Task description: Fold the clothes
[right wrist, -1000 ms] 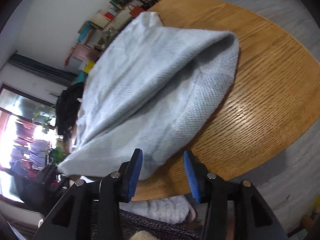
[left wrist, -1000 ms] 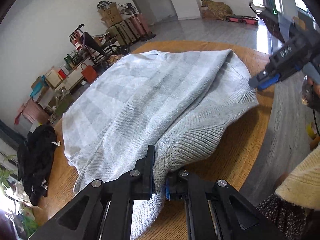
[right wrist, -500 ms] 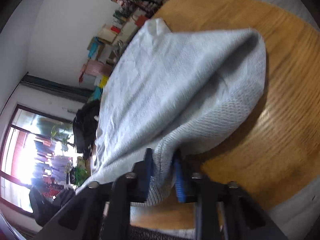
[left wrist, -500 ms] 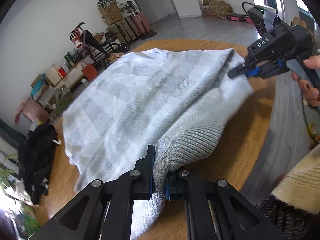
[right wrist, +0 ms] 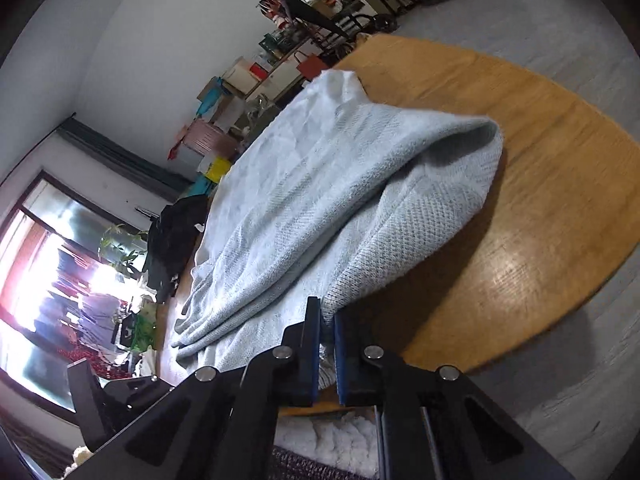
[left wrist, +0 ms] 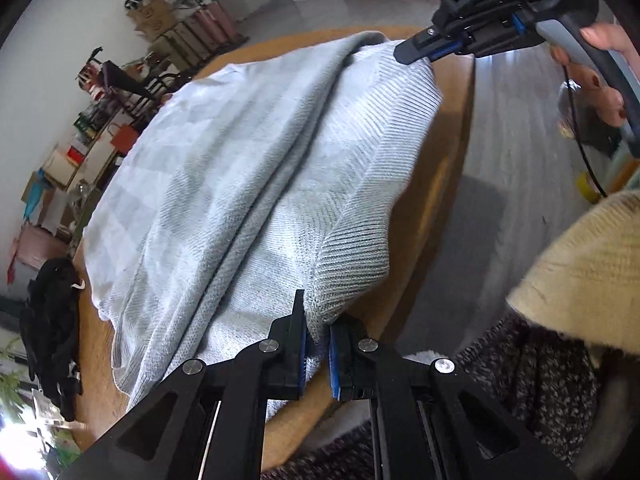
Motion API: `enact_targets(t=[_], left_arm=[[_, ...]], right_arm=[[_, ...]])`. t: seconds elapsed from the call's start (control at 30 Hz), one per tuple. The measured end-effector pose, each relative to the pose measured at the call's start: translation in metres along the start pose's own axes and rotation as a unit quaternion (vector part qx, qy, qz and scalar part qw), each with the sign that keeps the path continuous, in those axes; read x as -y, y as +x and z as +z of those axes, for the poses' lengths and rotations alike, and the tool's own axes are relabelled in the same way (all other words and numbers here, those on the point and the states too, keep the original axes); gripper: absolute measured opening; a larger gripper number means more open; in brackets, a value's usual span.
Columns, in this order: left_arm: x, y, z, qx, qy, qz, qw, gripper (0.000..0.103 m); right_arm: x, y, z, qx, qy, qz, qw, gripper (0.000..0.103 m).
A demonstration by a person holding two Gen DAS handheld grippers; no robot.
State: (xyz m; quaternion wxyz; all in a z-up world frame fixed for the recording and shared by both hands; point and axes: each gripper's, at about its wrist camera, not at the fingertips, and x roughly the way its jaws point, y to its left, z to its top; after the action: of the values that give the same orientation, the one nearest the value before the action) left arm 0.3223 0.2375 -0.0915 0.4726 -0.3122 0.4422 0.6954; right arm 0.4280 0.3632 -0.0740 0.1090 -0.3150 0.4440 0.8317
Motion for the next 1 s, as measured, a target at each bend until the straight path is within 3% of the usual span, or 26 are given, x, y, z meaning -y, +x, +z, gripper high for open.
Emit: enact_targets(t=[0.23, 0.3, 0.33, 0.37, 0.4, 0.43, 0.5, 0.57, 0.67, 0.7, 0.77, 0.83, 0.87, 0.93, 1.0], left_arm=[[-0.019, -0.014, -0.008, -0.004, -0.066, -0.034, 0.9972, 0.01], [-0.029, -0.013, -0.005, -0.01, -0.104, -0.051, 0.9932, 0.015], [-0.036, -0.015, -0.005, -0.017, -0.129, -0.072, 0.9889, 0.023], [-0.042, -0.016, -0.004, -0.024, -0.154, -0.095, 0.9832, 0.028], [-0.047, -0.018, -0.005, -0.028, -0.172, -0.116, 0.9779, 0.042], [-0.051, -0.023, -0.007, -0.03, -0.194, -0.141, 0.9703, 0.057], [-0.059, -0.033, -0.011, -0.028, -0.229, -0.161, 0.9596, 0.072], [-0.068, -0.041, -0.01, -0.019, -0.254, -0.174, 0.9513, 0.075], [-0.09, -0.048, -0.001, 0.007, -0.281, -0.134, 0.9503, 0.076], [-0.102, -0.044, 0.006, 0.011, -0.288, -0.107, 0.9517, 0.076], [-0.119, -0.032, 0.018, 0.018, -0.303, -0.089, 0.9486, 0.076], [-0.141, -0.009, 0.034, 0.02, -0.34, -0.105, 0.9342, 0.076], [-0.15, 0.006, 0.044, 0.015, -0.366, -0.119, 0.9228, 0.076], [-0.166, 0.037, 0.063, -0.001, -0.417, -0.147, 0.8968, 0.076], [-0.173, 0.068, 0.082, -0.029, -0.455, -0.179, 0.8721, 0.076]], right_arm=[[0.011, -0.009, -0.02, -0.037, 0.013, -0.008, 0.999, 0.007], [0.011, -0.004, -0.022, -0.053, 0.006, -0.029, 0.998, 0.015], [0.012, -0.001, -0.023, -0.061, 0.002, -0.04, 0.997, 0.028], [0.011, -0.002, -0.022, -0.063, 0.0, -0.051, 0.997, 0.032], [0.01, -0.004, -0.021, -0.066, -0.007, -0.057, 0.996, 0.033], [0.008, -0.01, -0.019, -0.064, -0.012, -0.071, 0.995, 0.043], [0.005, -0.025, -0.014, -0.046, -0.039, -0.112, 0.992, 0.058], [0.004, -0.039, -0.001, -0.019, -0.062, -0.148, 0.987, 0.06], [0.012, -0.047, 0.027, 0.007, -0.066, -0.16, 0.985, 0.061], [0.012, -0.047, 0.036, 0.006, -0.07, -0.159, 0.985, 0.061], [0.015, -0.036, 0.063, -0.002, -0.095, -0.167, 0.981, 0.061], [0.019, -0.025, 0.086, -0.005, -0.11, -0.185, 0.977, 0.062], [0.022, -0.019, 0.097, -0.009, -0.115, -0.193, 0.974, 0.063], [0.028, -0.009, 0.117, -0.017, -0.109, -0.199, 0.974, 0.074], [0.034, -0.003, 0.13, -0.028, -0.102, -0.197, 0.975, 0.073]])
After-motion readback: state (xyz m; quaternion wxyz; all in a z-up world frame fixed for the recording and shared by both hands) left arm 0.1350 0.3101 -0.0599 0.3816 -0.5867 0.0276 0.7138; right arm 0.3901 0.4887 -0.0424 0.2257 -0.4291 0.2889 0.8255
